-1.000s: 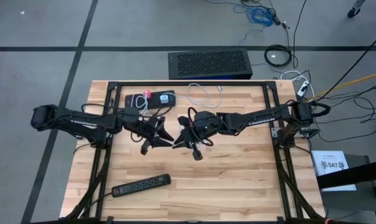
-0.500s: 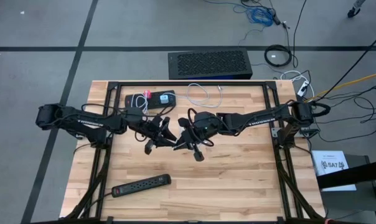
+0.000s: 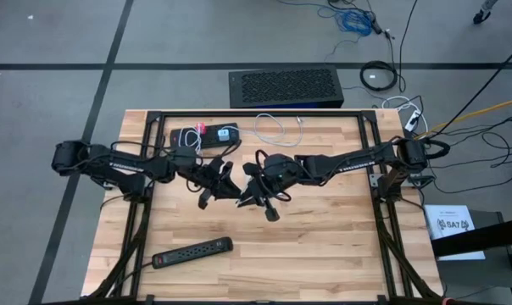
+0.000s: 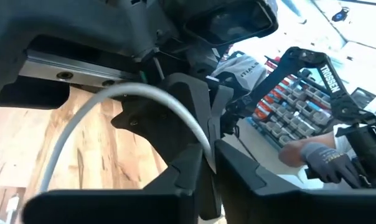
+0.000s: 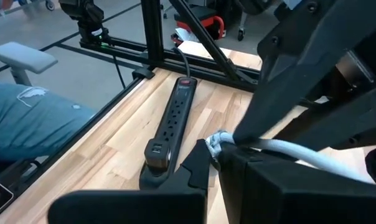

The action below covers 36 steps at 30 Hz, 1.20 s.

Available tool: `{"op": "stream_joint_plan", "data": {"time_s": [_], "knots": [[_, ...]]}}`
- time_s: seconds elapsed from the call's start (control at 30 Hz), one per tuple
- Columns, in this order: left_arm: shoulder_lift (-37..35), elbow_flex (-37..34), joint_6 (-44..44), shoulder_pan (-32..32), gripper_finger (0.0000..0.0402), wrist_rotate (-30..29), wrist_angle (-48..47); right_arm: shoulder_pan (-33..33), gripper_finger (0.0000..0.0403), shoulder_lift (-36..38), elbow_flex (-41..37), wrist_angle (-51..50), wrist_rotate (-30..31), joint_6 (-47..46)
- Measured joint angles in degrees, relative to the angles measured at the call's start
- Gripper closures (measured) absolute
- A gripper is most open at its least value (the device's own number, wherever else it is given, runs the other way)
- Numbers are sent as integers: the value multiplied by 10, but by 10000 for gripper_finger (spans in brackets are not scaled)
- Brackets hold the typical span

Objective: Insert USB
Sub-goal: Insert the white USB cable into the black charger adapter

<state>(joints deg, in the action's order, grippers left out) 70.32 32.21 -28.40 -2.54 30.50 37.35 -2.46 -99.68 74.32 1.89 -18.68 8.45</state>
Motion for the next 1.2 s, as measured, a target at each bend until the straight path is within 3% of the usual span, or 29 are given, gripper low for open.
{"op": "stream_joint_plan", "data": {"time_s": [0.17,0.27,0.47,0.83,1.07,1.2], "knots": [[-7,0,3,-1,318,-3,-3,0,402,0,0,2,3,0],[-7,0,7,-1,311,-31,-4,1,402,0,0,1,8,0],[-10,0,37,1,387,-62,-8,1,402,0,0,-17,14,-6],[-31,0,79,10,399,-137,-16,2,375,16,2,-44,50,-49],[-82,3,112,22,400,-200,-38,1,317,71,1,-140,146,-81],[-97,3,143,46,401,-289,-71,-8,281,103,1,-204,210,-112]]}}
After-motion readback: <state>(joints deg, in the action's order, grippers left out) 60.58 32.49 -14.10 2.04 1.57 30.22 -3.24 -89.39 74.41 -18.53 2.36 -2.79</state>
